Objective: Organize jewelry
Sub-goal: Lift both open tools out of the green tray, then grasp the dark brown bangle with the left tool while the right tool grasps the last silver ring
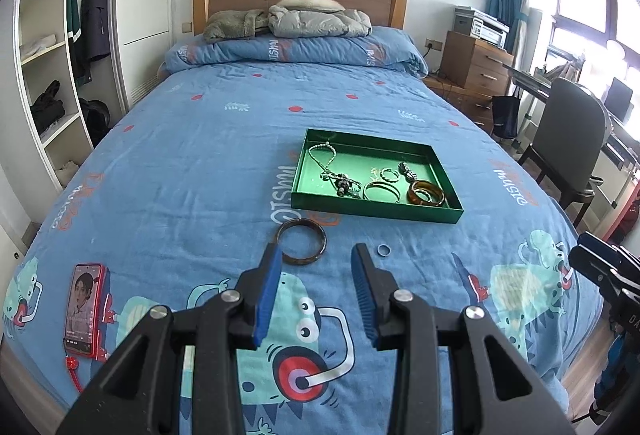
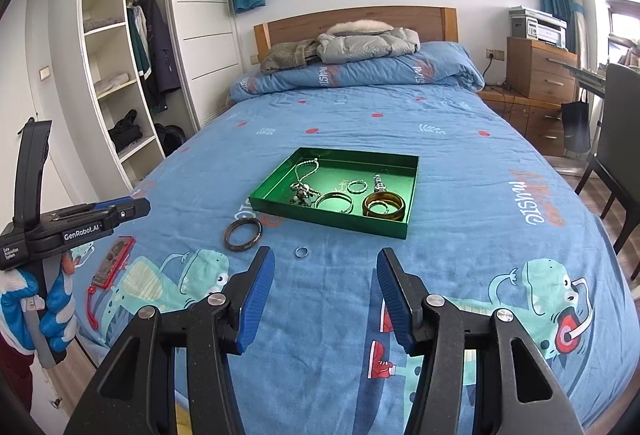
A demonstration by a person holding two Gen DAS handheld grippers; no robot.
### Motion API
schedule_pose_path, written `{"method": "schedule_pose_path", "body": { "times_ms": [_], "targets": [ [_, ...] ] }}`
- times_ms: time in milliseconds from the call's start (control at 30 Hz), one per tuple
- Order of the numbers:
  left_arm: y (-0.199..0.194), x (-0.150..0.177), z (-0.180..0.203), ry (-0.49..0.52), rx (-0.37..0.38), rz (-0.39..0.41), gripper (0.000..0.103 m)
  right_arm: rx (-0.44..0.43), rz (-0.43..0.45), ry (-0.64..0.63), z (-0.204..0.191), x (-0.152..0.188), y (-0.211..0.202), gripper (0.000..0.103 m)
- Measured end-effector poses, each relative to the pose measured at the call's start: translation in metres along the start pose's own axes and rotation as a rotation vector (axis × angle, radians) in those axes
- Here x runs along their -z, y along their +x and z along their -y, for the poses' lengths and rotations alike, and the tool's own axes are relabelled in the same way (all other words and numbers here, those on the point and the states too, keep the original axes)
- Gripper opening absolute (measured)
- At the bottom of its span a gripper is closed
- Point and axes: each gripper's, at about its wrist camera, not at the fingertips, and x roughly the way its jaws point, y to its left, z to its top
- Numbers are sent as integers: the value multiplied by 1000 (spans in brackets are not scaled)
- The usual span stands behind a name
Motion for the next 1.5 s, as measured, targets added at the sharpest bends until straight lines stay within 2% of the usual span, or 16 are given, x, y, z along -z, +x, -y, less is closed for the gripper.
{"method": "schedule_pose_path", "body": {
  "times_ms": [300,433,733,1233,1500],
  "targets": [
    [-2,16,1,-7,-49,24,34,12,-15,18,-1,13,14,53],
    [-4,19,4,-1,-96,48,35,21,-2,15,-4,15,17,53],
    [12,18,6,16,-129,65,35,36,23,-11,-9,12,31,53],
    [79,14,-3,16,-108,5,35,14,-26,-51,-14,13,90,53],
    [137,21,-37,-42,-86,-64,35,-23,-101,-68,-15,20,143,53]
  ]
}}
